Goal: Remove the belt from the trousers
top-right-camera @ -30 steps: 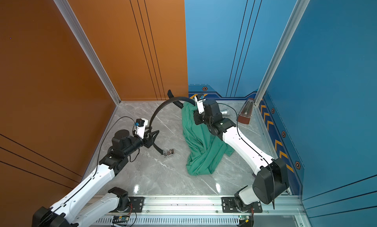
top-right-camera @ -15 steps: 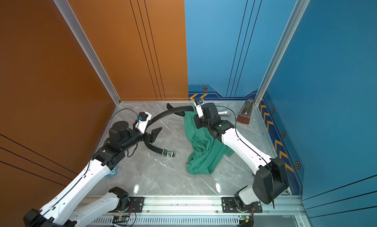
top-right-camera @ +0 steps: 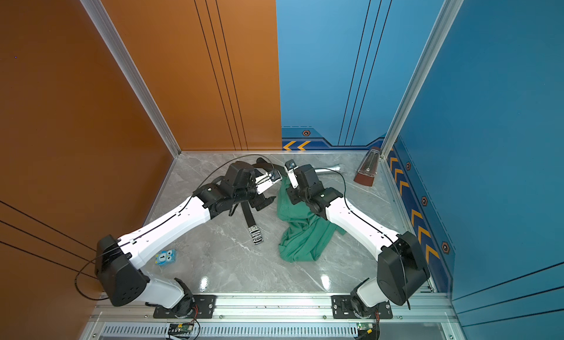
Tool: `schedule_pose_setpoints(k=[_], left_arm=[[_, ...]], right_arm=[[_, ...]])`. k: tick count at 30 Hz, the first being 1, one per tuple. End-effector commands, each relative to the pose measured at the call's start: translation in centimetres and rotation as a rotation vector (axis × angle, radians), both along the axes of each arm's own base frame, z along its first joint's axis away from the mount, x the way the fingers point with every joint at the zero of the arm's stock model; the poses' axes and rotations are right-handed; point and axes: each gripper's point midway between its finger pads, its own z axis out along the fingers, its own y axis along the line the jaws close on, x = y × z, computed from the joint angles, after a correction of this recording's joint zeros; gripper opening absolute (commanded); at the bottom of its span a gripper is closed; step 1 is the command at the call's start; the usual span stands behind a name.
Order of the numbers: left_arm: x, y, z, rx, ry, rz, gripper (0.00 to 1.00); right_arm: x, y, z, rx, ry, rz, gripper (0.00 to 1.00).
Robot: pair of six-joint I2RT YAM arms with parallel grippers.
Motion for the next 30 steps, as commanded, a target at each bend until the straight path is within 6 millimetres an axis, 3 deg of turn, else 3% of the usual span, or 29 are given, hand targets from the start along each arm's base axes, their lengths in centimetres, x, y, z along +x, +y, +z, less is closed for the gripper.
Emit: schedule_pose_setpoints(k=[1,4,12,17,24,26,30], left_arm=[[1.0,0.1,-0.2,0.065,-0.012,-0.070,0.89],[1.0,-0.2,0.4,0.029,-0.014,-0.179,0.83],[1.6,-0.4,1.5,0.094,-0.117,-0.285,0.83],[2.2,-1.6,0.6,0.145,-0.140,-0.347,0.85],[6.4,-1.5,-2.0,0.220,-0.133,-0.337,0.85],[6.7,-1.5,-2.9,0.222,-0.116,-0.343,0.79],[6.3,-2.1,-3.6,0.199,-0.088,-0.359,0.45]], right_arm=[[-0.6,0.3,-0.3,-0.014,-0.001,0.023,0.00],[-1.4,0.3,-0.8,-0.019,0.015,0.047,0.00],[-2.8,0.4,-1.6,-0.021,0.058,0.084,0.00],[-3.3,0.7,-1.7,-0.025,0.065,0.098,0.00],[-3.5,0.5,-1.8,-0.025,0.066,0.100,0.00],[-3.4,0.4,-1.8,-0.018,0.070,0.095,0.00],[-3.2,0.5,-1.7,0.046,0.073,0.088,0.00]])
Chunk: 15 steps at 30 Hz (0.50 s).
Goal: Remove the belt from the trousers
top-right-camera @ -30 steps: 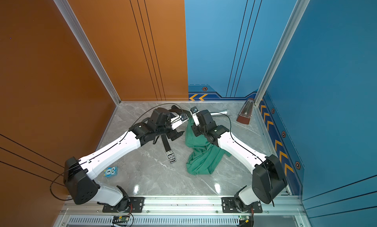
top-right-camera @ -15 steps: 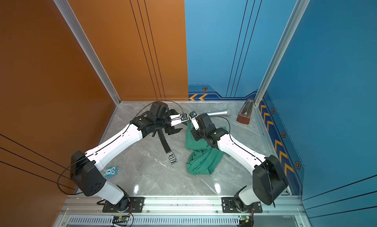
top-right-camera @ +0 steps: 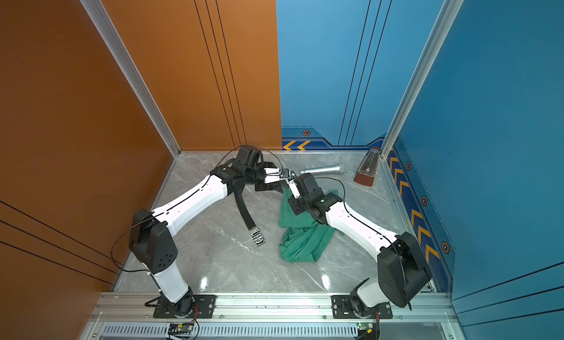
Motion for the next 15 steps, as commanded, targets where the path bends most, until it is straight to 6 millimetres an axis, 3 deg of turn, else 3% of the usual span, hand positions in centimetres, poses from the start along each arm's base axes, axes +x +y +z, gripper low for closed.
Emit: schedule_pose_setpoints(k=[1,7,15], left_arm=[[0.1,0.5,-2.3,0.024,0.071,0.024,0.45],[-0.5,0.6,-3.6,0.034,0.100,0.013,0.61],[-1.8,1.3,-4.3,0.038,0.122,-0.019,0.66]], right_arm=[[-0.2,1.4,3.0,0.123,-0.061,0.046,0.00],[-0.2,1.6,3.4,0.179,-0.049,0.047,0.00],[-0.3,0.1,3.3,0.187,-0.019,0.013,0.00]])
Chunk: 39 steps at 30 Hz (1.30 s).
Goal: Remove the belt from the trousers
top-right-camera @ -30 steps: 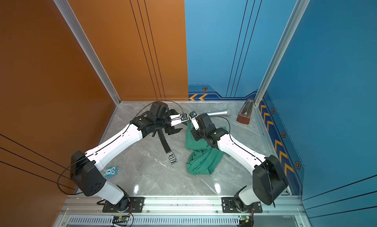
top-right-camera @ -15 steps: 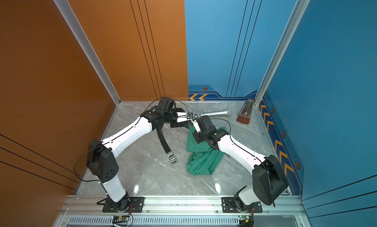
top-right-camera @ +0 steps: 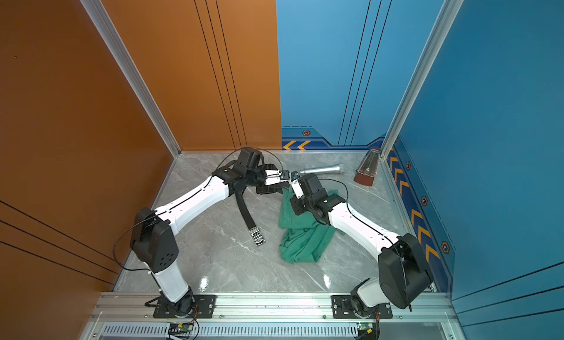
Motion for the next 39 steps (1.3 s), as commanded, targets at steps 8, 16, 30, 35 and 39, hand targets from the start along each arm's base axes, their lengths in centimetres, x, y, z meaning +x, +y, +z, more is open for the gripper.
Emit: schedule_pose_setpoints(k=[8,16,30,35,39], left_arm=[[0.2,1.4,-3.1,0.069,0.029,-0.014,0.66],[2.4,-0.3,-3.5,0.119,-0.038,0.046,0.37],[2.9,8.0,13.4,-0.201,-0.190,0.377,0.00],[1.8,13.8,22.4,-0.533,-0.225,0.517,0.00],[0.9,18.3,27.6,-0.816,-0.309,0.596,0.00]], right_arm=[[-1.0,0.8,2.8,0.097,-0.013,0.067,0.00],[-1.2,1.2,1.5,0.087,0.031,0.075,0.00],[2.8,-4.4,-4.8,0.036,0.159,-0.261,0.04],[3.1,-6.4,-8.4,0.039,0.260,-0.367,0.04],[3.2,-7.6,-10.3,0.029,0.306,-0.420,0.04]])
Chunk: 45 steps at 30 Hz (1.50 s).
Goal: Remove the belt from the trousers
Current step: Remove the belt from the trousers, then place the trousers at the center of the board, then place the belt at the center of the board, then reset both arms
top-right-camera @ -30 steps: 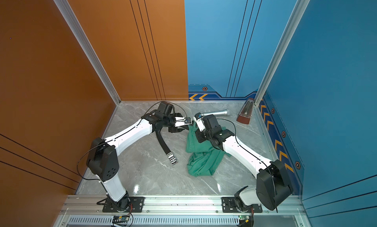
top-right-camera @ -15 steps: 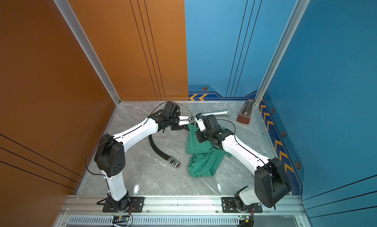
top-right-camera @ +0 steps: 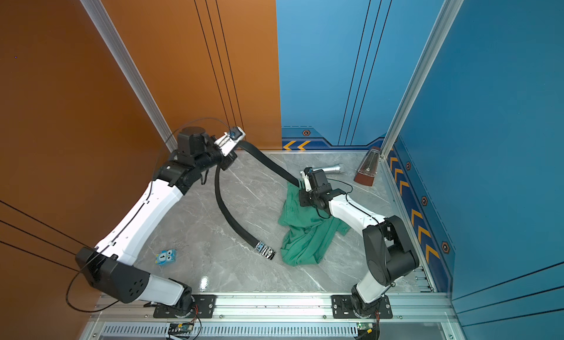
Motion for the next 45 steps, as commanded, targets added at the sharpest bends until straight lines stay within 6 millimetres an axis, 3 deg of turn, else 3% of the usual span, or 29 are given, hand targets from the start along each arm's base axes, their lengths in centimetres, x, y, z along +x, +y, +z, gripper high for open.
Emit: schedule_pose_setpoints(k=[1,3,6,9,12,14,16,18,19,21,22,24,26,28,30,34,37,39,42,45], left_arm=[[-1.9,3.1,9.1,-0.356,-0.224,0.044,0.00],[-2.0,4.4,9.9,-0.417,-0.237,0.065,0.00],[-1.4,4.3,8.9,-0.428,-0.205,0.059,0.00],[-0.5,3.8,6.6,-0.430,-0.147,0.054,0.00],[0.6,3.5,3.6,-0.417,-0.084,0.063,0.00],[1.3,2.8,1.4,-0.393,-0.041,0.055,0.00],[1.8,1.9,-1.3,-0.360,0.008,0.048,0.00],[2.2,1.0,-4.2,-0.319,0.052,0.056,0.15],[2.3,0.6,-5.5,-0.297,0.070,0.061,0.36],[2.1,0.7,-6.8,-0.264,0.083,0.094,0.92],[1.7,1.1,-6.7,-0.247,0.089,0.115,0.99],[0.4,2.5,-5.5,-0.229,0.107,0.173,0.98],[-1.3,4.7,-5.3,-0.248,0.163,0.273,0.98],[-3.8,6.0,-6.4,-0.299,0.191,0.310,0.98],[-5.9,6.7,-9.5,-0.309,0.242,0.340,0.98],[-9.9,7.9,-18.2,-0.401,0.415,0.443,0.98],[-12.5,8.7,-23.1,-0.385,0.475,0.504,0.98],[-13.5,9.8,-24.8,-0.313,0.438,0.544,0.98],[-13.6,12.2,-26.1,-0.247,0.277,0.625,0.98],[-13.6,12.9,-27.8,-0.239,0.134,0.599,0.98]], right_arm=[[-1.7,-3.6,-5.0,-0.082,0.165,-0.127,0.04],[-1.6,-3.7,-5.6,-0.078,0.178,-0.139,0.04],[-1.3,-3.0,-5.6,-0.057,0.181,-0.127,0.04],[-1.1,-1.8,-4.6,-0.047,0.162,-0.089,0.05],[-1.1,-0.2,-2.8,-0.061,0.117,-0.036,0.13],[-1.2,1.0,-0.9,-0.058,0.080,0.003,0.31],[-1.5,1.9,1.6,-0.051,0.016,0.042,0.60],[-1.8,2.1,4.9,-0.065,-0.082,0.058,0.78],[-2.0,1.7,6.8,-0.077,-0.132,0.058,1.00],[-2.7,0.0,10.1,-0.132,-0.211,0.035,1.00],[-3.1,-1.7,11.8,-0.183,-0.252,-0.006,1.00],[-4.2,-6.1,14.2,-0.302,-0.322,-0.121,1.00],[-5.8,-10.8,15.2,-0.366,-0.376,-0.258,1.00],[-7.9,-14.6,14.3,-0.341,-0.398,-0.363,1.00],[-9.6,-16.5,12.5,-0.285,-0.441,-0.419,1.00],[-11.8,-18.4,8.1,-0.193,-0.509,-0.527,1.00],[-12.5,-19.6,5.9,-0.224,-0.559,-0.566,1.00],[-12.5,-20.0,5.0,-0.234,-0.615,-0.568,1.00],[-12.1,-20.6,4.8,-0.183,-0.668,-0.600,1.00],[-10.8,-21.5,4.0,-0.182,-0.665,-0.630,1.00]])
